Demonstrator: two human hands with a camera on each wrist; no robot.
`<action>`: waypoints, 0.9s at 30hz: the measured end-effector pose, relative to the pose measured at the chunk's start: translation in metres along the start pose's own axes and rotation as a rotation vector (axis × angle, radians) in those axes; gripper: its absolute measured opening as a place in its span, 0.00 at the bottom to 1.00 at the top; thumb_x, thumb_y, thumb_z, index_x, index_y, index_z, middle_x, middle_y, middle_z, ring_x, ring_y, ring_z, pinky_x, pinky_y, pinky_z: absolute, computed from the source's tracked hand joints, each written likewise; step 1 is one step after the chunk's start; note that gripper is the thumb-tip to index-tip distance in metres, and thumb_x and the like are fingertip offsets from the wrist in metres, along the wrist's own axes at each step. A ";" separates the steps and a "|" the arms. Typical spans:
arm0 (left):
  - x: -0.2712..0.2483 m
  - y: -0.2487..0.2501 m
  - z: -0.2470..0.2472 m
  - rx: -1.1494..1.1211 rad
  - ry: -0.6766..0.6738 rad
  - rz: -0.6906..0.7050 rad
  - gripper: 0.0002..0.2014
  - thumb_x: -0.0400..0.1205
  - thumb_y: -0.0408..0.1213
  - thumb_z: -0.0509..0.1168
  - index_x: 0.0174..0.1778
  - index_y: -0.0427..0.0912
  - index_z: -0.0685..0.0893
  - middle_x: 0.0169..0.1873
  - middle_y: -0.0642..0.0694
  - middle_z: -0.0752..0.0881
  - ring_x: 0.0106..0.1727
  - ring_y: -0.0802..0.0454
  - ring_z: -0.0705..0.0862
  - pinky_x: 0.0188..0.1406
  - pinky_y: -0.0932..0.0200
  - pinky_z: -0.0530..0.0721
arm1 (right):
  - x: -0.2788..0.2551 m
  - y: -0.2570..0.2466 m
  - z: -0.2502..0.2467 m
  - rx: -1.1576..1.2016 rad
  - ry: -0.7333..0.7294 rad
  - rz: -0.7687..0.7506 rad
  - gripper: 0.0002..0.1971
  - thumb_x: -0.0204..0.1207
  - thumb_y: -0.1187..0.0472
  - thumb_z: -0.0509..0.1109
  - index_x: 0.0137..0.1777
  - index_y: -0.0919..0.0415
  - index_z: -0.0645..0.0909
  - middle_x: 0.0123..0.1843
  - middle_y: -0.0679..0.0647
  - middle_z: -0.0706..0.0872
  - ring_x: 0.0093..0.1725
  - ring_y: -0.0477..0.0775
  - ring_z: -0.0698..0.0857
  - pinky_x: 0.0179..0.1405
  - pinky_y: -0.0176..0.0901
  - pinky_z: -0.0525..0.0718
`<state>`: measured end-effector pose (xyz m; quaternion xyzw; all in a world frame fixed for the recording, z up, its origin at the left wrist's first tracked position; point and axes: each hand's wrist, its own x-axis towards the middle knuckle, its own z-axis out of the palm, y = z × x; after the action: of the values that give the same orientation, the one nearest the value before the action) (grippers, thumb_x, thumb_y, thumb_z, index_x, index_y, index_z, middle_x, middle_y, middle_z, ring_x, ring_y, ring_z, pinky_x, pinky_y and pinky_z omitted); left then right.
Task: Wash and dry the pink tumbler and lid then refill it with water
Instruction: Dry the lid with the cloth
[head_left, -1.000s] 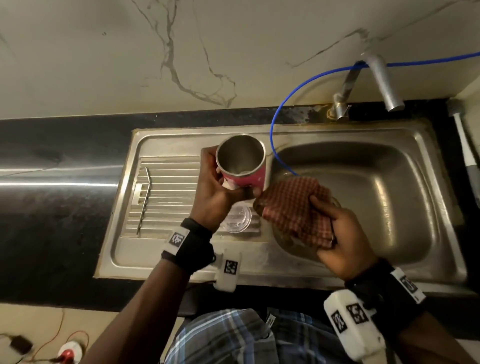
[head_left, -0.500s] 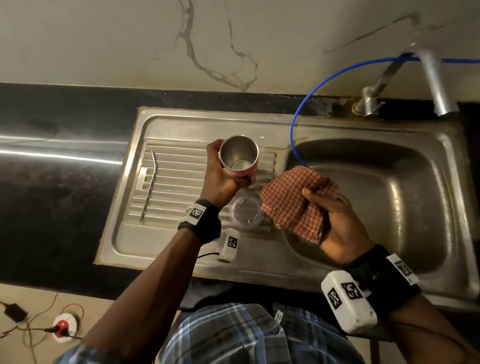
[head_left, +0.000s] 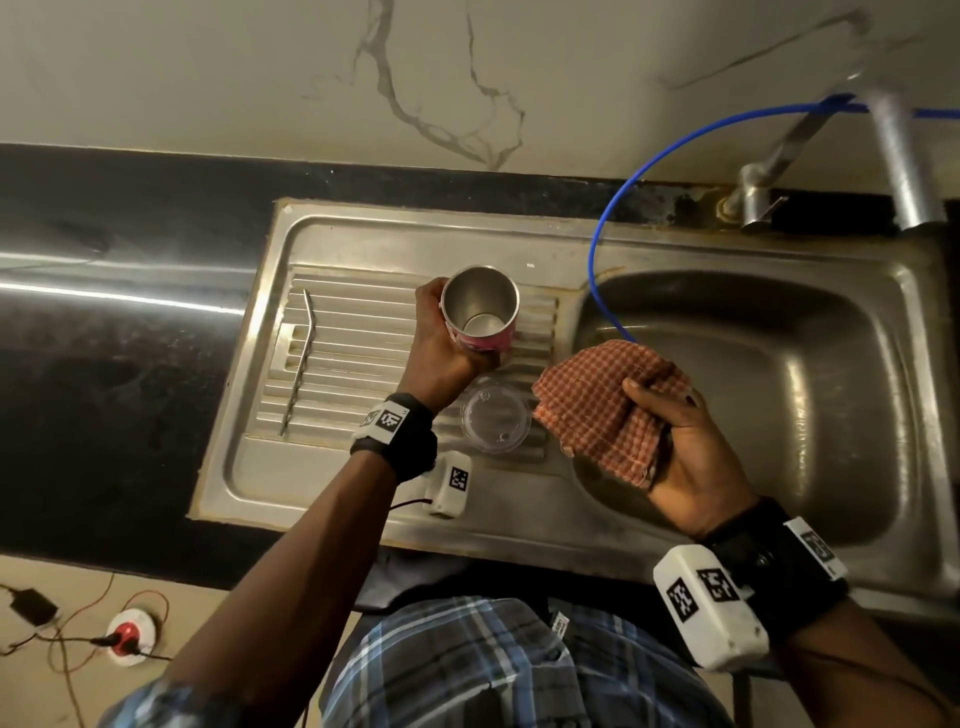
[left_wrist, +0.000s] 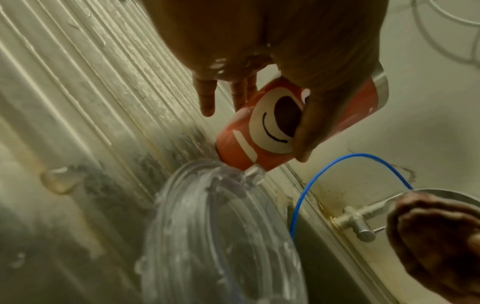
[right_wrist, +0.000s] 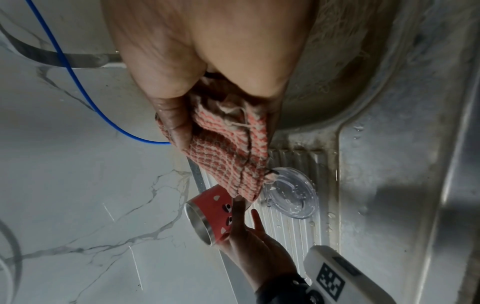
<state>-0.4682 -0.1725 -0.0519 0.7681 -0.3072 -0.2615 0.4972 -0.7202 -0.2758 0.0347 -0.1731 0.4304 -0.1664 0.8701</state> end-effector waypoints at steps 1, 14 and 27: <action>0.000 -0.001 -0.002 0.020 -0.014 -0.018 0.52 0.68 0.41 0.91 0.78 0.55 0.61 0.75 0.44 0.77 0.75 0.51 0.82 0.73 0.50 0.86 | -0.002 0.000 -0.002 0.005 0.000 -0.002 0.20 0.86 0.66 0.64 0.77 0.59 0.79 0.71 0.63 0.88 0.67 0.65 0.89 0.61 0.63 0.90; -0.087 0.030 0.009 0.498 0.030 -0.264 0.22 0.85 0.48 0.73 0.70 0.40 0.83 0.68 0.41 0.79 0.69 0.38 0.80 0.70 0.42 0.82 | -0.033 0.005 -0.049 0.081 0.066 -0.016 0.26 0.80 0.65 0.67 0.80 0.63 0.76 0.70 0.63 0.88 0.65 0.61 0.90 0.54 0.57 0.93; -0.094 0.042 0.046 0.816 -0.185 -0.268 0.47 0.75 0.53 0.80 0.89 0.50 0.64 0.73 0.38 0.73 0.71 0.29 0.75 0.68 0.40 0.79 | -0.053 0.016 -0.076 0.033 0.121 -0.125 0.23 0.83 0.68 0.67 0.78 0.66 0.77 0.71 0.67 0.86 0.69 0.66 0.88 0.57 0.57 0.92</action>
<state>-0.5733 -0.1449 -0.0209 0.9080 -0.3263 -0.2485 0.0850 -0.8091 -0.2507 0.0210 -0.1749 0.4677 -0.2374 0.8333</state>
